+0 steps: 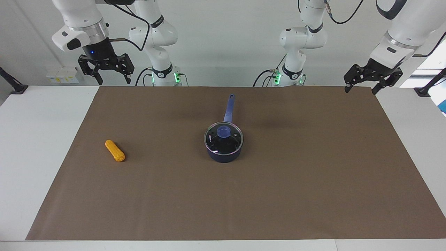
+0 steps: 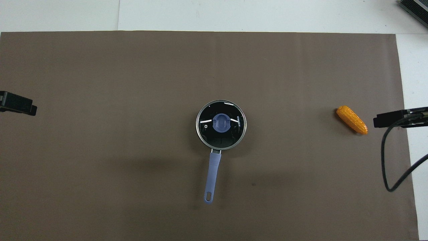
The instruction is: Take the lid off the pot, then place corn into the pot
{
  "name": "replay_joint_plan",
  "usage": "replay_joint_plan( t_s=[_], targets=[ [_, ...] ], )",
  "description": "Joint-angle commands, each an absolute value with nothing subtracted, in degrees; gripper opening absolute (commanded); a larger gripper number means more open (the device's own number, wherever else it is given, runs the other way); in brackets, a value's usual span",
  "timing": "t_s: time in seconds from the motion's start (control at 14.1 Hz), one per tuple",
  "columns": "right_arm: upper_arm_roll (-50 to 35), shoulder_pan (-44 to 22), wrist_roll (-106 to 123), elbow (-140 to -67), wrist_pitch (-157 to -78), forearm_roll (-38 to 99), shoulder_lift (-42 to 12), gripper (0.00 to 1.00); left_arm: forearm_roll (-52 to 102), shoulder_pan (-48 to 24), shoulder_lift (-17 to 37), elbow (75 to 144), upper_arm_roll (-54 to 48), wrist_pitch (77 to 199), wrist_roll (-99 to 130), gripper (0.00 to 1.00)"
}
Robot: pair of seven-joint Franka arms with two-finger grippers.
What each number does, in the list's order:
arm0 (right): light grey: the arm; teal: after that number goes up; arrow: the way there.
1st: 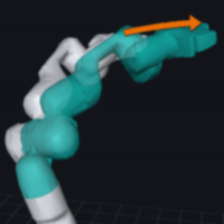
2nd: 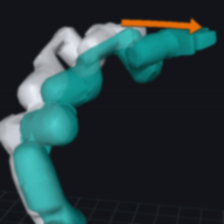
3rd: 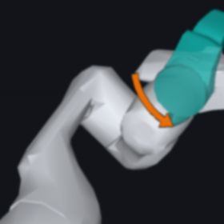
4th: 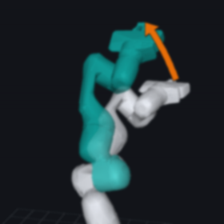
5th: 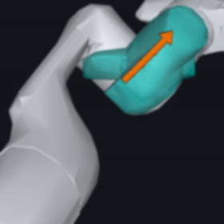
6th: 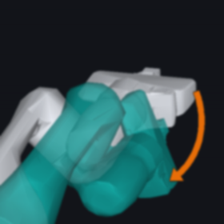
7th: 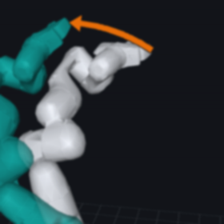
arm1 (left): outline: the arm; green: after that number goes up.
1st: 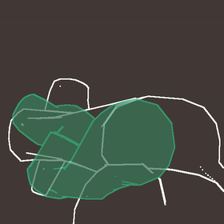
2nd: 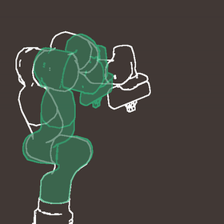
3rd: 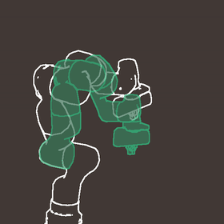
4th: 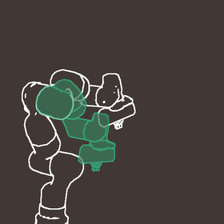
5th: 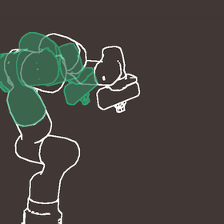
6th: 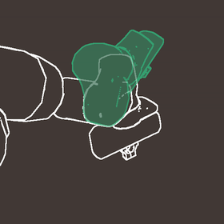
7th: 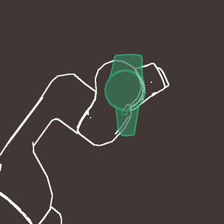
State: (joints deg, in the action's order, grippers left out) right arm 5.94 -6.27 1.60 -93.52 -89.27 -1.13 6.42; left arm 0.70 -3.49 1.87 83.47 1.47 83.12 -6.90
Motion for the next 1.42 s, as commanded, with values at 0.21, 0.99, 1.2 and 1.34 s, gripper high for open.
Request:
replay_joint_plan(
  t_s=[0.21, 0.99, 1.2, 1.34],
  targets=[
    [6.5, -5.5, 3.1, -93.4, -89.1, -0.4, 6.5, 1.0, 0.4, -6.4, 0.3, 86.6, 1.5, 83.8, -7.4, 1.0],
    [6.9, -4.9, 3.0, -92.8, -89.1, -1.4, 6.8, 1.0, 0.4, -19.8, 4.2, 93.3, 1.5, 96.1, 8.1, 1.0],
    [7.2, -4.7, 3.6, -95.6, -90.0, -1.1, 7.3, 1.0, 0.4, -23.4, 6.8, 93.2, 1.5, 98.3, 13.8, 1.0],
    [7.2, -4.5, 7.4, -99.1, -93.6, -0.6, 7.0, 1.0, 0.4, -26.4, 8.3, 93.0, 1.5, 100.6, 18.0, 1.0]
  ],
)
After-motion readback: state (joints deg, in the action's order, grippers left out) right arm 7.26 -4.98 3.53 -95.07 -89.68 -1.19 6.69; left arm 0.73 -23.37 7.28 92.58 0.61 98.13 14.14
